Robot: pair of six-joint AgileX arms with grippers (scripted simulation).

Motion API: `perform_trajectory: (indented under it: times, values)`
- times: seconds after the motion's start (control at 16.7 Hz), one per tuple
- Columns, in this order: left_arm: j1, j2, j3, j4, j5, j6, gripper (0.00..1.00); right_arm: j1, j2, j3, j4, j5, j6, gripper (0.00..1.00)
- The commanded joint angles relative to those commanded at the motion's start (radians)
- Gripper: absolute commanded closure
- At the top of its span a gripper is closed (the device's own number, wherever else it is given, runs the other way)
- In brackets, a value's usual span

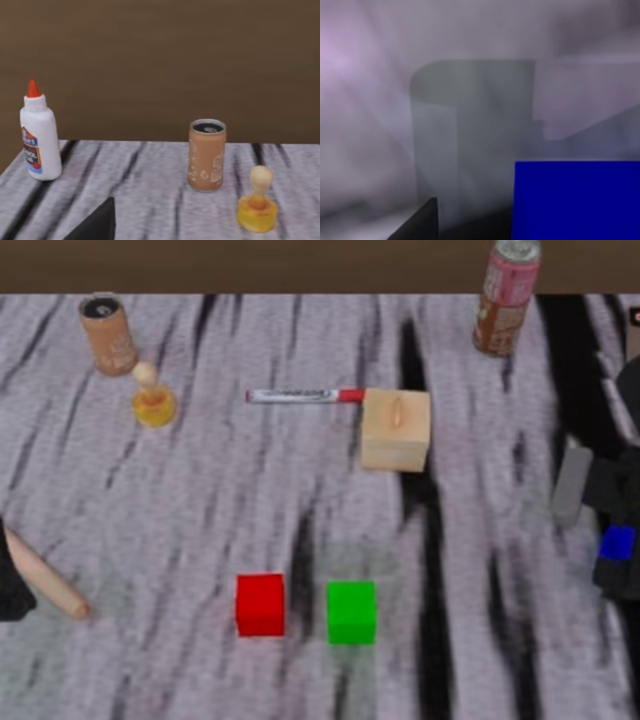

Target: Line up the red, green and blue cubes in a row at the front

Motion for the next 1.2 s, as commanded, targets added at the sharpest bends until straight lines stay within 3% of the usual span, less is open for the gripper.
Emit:
perform_trajectory:
  times: [0.78, 1.2]
  values:
    - [0.0, 0.0, 0.0, 0.0, 0.0, 0.0, 0.0, 0.0, 0.0, 0.0, 0.0, 0.0, 0.0, 0.98]
    - [0.0, 0.0, 0.0, 0.0, 0.0, 0.0, 0.0, 0.0, 0.0, 0.0, 0.0, 0.0, 0.0, 1.0]
